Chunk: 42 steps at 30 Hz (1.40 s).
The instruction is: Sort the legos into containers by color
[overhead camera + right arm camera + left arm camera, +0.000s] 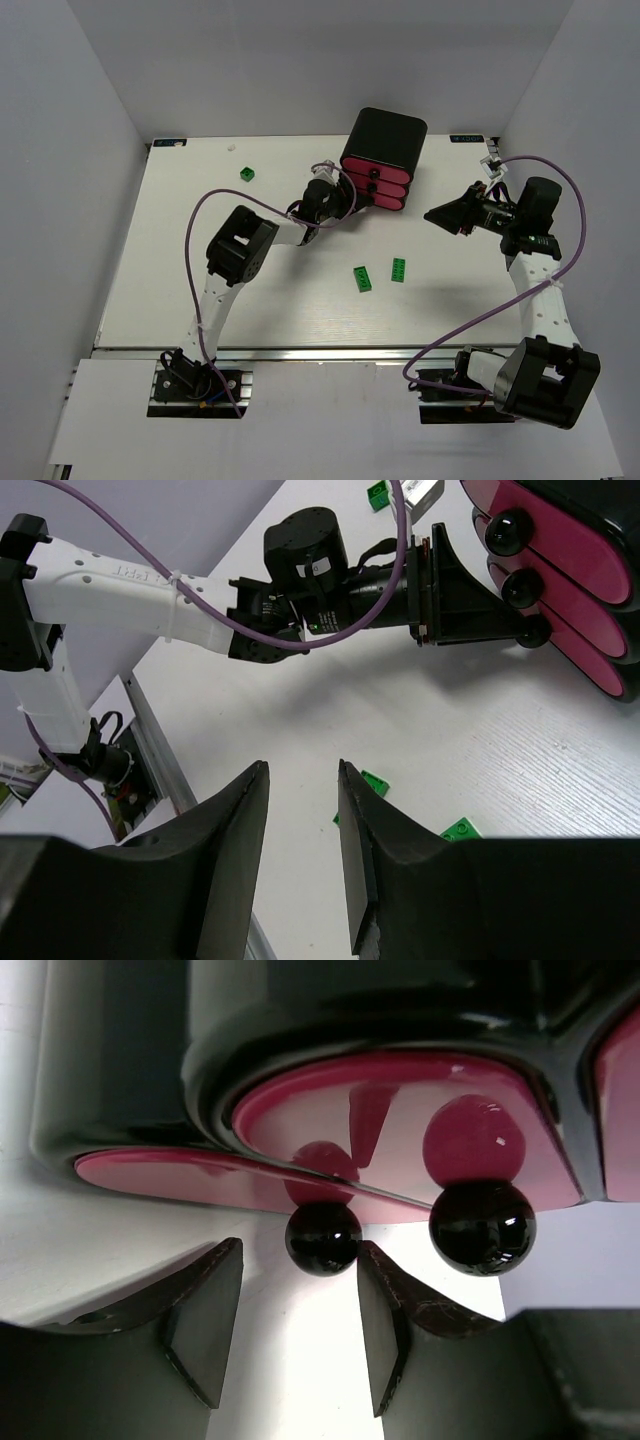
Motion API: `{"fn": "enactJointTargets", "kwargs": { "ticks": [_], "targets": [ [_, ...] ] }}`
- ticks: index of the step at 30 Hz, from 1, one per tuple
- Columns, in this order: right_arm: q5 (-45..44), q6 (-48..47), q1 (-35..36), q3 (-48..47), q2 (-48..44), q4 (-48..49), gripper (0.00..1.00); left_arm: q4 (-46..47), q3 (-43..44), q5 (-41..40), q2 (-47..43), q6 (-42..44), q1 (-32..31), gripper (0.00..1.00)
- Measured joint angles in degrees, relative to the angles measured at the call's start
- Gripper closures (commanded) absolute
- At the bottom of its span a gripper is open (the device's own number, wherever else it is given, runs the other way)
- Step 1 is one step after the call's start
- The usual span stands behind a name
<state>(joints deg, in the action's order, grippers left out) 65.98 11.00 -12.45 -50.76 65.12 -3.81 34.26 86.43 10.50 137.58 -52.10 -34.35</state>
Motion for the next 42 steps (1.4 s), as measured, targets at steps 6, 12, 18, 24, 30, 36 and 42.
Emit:
{"fn": "enactJointTargets", "kwargs": {
  "ticks": [6, 12, 18, 24, 30, 36, 42],
  "targets": [
    [-0.04, -0.02, -0.04, 0.0, -0.09, 0.55, 0.6, 0.15, 0.74, -0.22, 0.17, -0.92, -0.37, 0.45],
    [-0.22, -0.04, -0.17, 0.02, -0.17, 0.7, 0.59, 0.66, 1.84, -0.22, 1.33, -2.08, -0.57, 0.5],
    [-0.24, -0.04, -0.2, 0.02, -0.17, 0.83, 0.59, 1.05, 2.08, -0.5, 1.62, -3.17, -0.96, 0.57],
    [-0.24, -0.07, -0.2, 0.04, -0.17, 0.83, 0.59, 1.73, 2.08, -0.68, 1.84, -4.35, -1.14, 0.67],
    [-0.28, -0.24, -0.2, 0.07, -0.17, 0.83, 0.59, 4.79, -0.26, -0.68, 1.53, -4.94, -1.2, 0.69],
    [-0.37, -0.57, -0.2, 0.96, -0.15, 0.96, 0.59, 9.57, -9.57, -0.09, -2.99, -5.11, -1.53, 0.69],
    [-1.22, -0.98, -0.17, 1.07, 0.13, 0.98, 0.52, 10.43, -16.79, 0.7, -7.63, -4.61, -1.79, 0.67]
  ]
}}
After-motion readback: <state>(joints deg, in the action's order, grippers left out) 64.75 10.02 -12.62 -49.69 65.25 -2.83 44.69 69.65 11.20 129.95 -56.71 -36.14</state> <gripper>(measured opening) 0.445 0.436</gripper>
